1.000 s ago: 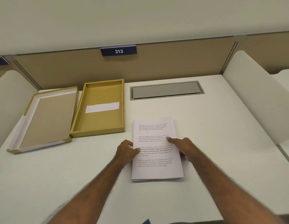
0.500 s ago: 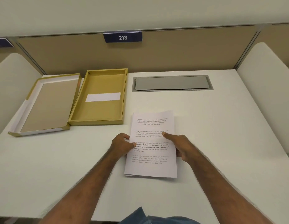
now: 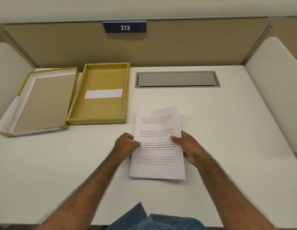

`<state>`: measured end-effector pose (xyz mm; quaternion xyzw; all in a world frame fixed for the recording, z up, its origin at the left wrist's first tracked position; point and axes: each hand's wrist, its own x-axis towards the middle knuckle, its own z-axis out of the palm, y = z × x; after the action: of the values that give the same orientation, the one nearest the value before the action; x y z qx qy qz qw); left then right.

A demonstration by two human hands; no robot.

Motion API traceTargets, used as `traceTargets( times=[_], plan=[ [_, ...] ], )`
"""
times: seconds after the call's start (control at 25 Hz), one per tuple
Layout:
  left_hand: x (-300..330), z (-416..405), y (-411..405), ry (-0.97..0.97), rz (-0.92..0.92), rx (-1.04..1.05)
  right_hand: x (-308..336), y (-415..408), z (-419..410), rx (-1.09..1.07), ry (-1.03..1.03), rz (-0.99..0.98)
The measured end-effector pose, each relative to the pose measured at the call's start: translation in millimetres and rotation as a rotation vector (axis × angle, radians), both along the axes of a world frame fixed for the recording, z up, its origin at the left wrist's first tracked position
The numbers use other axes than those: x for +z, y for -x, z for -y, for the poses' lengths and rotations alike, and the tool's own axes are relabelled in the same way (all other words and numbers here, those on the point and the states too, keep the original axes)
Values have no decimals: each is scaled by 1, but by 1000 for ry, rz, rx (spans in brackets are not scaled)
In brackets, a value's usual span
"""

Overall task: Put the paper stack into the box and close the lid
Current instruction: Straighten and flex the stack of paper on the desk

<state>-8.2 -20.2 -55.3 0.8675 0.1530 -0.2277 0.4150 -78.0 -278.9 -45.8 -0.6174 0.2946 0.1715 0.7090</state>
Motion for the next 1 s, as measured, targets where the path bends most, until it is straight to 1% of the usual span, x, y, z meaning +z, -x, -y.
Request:
traceTargets(
  times=[0.08, 0.16, 0.2, 0.28, 0.32, 0.36, 0.48, 0.6, 0.8, 1.0],
  plan=[
    [9, 0, -3, 94, 27, 76, 6, 6, -2, 21, 83, 82],
    [22, 2, -5, 151, 66, 78, 12, 13, 2, 48, 82, 205],
    [32, 6, -6, 244, 83, 72, 16, 16, 5, 62, 56, 273],
    [53, 17, -5, 523, 121, 58, 28, 22, 10, 76, 21, 391],
    [65, 23, -6, 609, 171, 53, 34, 24, 12, 67, 26, 435],
    [77, 27, -7, 652, 241, 56, 40, 26, 13, 45, 39, 472],
    [105, 37, -11, 697, 440, 35, 49, 27, 19, -56, 81, 558],
    [107, 40, -6, 697, 544, -85, 45, 30, 20, -72, 183, 616],
    [80, 31, 7, 607, 557, -154, 23, 36, 17, 10, 322, 650],
    [81, 31, 0, 614, 574, -124, 27, 26, 5, -73, 401, 712]
  ],
)
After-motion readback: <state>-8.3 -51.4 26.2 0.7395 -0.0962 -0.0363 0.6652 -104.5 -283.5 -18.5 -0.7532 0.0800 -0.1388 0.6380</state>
